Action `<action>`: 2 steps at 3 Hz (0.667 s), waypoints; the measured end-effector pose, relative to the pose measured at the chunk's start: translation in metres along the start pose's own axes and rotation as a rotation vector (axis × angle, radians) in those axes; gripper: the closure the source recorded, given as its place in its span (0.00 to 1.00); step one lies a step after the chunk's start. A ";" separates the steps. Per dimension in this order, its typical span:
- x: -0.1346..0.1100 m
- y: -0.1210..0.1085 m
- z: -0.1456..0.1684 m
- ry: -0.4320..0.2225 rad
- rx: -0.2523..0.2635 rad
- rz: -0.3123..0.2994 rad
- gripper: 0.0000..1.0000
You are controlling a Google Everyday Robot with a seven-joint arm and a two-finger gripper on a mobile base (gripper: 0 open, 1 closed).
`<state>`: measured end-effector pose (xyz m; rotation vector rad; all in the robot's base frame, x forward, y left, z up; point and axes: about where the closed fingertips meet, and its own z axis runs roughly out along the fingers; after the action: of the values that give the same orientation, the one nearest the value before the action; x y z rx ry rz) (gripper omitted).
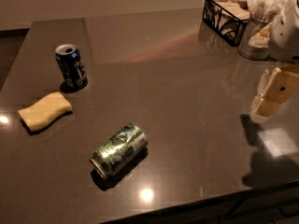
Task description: Place green can upright
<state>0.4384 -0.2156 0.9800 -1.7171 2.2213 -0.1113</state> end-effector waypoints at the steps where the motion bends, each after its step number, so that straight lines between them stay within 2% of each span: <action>1: 0.000 0.000 0.000 0.000 0.000 0.000 0.00; 2: -0.013 0.008 0.002 -0.012 -0.020 -0.074 0.00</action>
Offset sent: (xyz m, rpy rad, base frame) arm -0.0111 0.0385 -0.0097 -0.0202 0.0390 0.2083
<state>0.4346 -0.2005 0.9785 -1.8062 2.1582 -0.0967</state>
